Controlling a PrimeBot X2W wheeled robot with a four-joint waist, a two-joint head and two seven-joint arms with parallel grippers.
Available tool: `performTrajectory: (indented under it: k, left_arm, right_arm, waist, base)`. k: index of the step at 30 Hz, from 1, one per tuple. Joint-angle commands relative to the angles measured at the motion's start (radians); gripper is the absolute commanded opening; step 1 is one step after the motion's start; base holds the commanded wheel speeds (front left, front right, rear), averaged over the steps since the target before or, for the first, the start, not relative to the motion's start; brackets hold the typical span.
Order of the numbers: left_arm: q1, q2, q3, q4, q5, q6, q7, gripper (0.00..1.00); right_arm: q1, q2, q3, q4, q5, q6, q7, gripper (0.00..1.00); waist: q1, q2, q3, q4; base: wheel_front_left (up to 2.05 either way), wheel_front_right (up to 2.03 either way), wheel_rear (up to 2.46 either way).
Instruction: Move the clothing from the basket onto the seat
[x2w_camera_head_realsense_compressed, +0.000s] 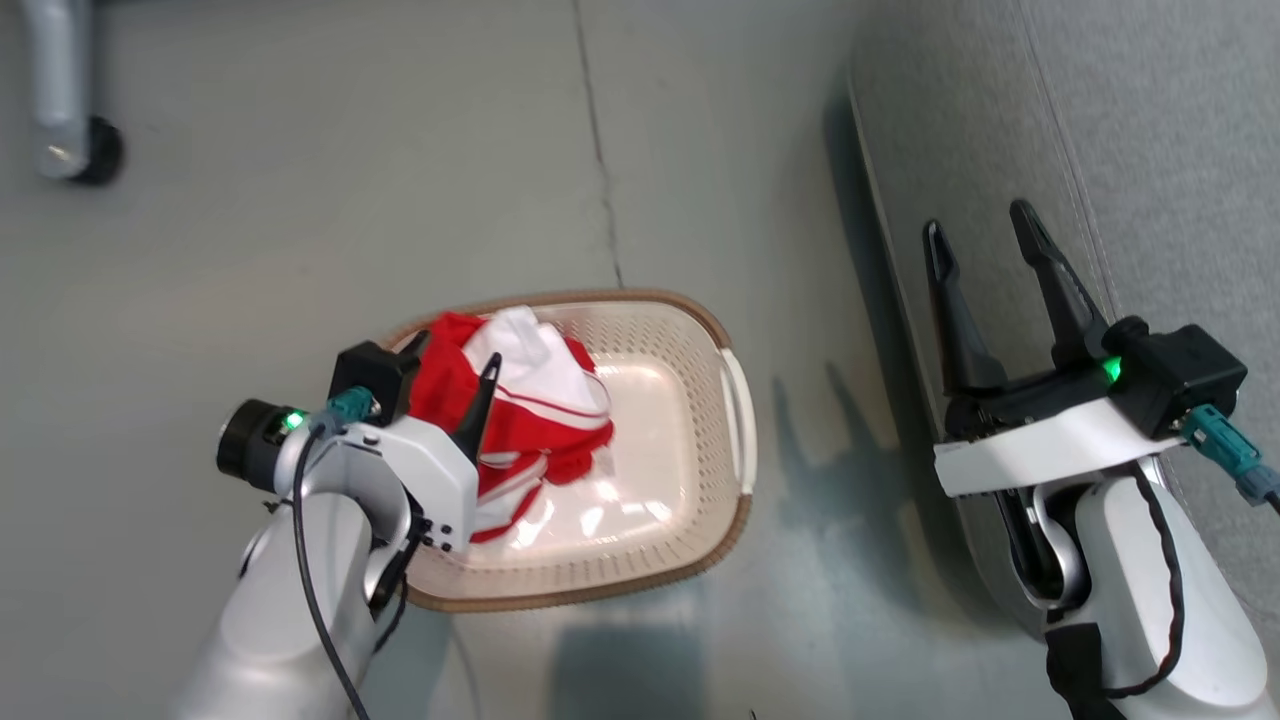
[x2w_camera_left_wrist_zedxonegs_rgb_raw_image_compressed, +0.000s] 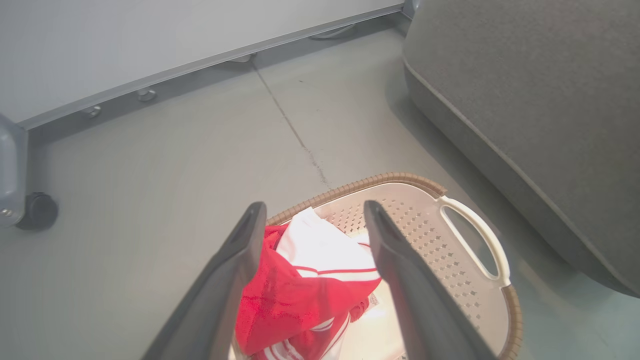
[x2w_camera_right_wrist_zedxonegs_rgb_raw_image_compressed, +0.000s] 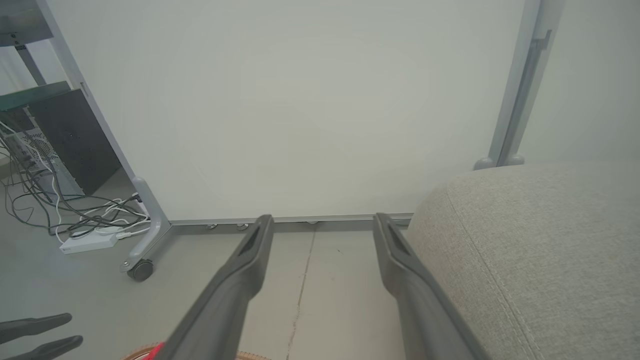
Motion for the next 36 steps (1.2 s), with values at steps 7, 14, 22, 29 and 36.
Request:
performTrajectory:
  k: [7, 14, 22, 29, 36]
  left_arm:
    - [-0.172, 0.061, -0.013, 0.212, 0.013, -0.011, 0.061, 1.00]
    - [-0.271, 0.119, -0.012, 0.334, 0.033, 0.033, 0.100, 1.00]
    - [-0.340, 0.161, -0.016, 0.452, 0.037, 0.076, 0.125, 1.00]
    - [-0.364, 0.149, -0.038, 0.492, 0.045, 0.084, 0.090, 0.00]
    - [-0.321, 0.116, -0.035, 0.474, 0.015, 0.063, -0.047, 0.00]
  right_arm:
    - [-0.053, -0.003, 0.053, -0.054, 0.072, 0.002, -0.002, 1.00]
    - [-0.057, -0.003, 0.075, -0.091, 0.099, 0.002, -0.002, 1.00]
    - [-0.059, -0.003, 0.094, -0.116, 0.128, 0.002, -0.002, 1.00]
    - [-0.061, -0.003, 0.096, -0.116, 0.134, 0.002, -0.002, 1.00]
    - [-0.035, -0.004, 0.076, -0.116, 0.108, 0.002, -0.002, 1.00]
  waist:
    - [0.0000, 0.0000, 0.207, -0.162]
    - [0.0000, 0.0000, 0.283, -0.200]
    - [0.0000, 0.0000, 0.330, -0.224]
    - [0.0000, 0.0000, 0.328, -0.219]
    - [0.0000, 0.0000, 0.254, -0.189]
  base:
    - [0.00, 0.00, 0.00]
    - [0.00, 0.00, 0.00]
    - [0.00, 0.00, 0.00]
    - [0.00, 0.00, 0.00]
    - [0.00, 0.00, 0.00]
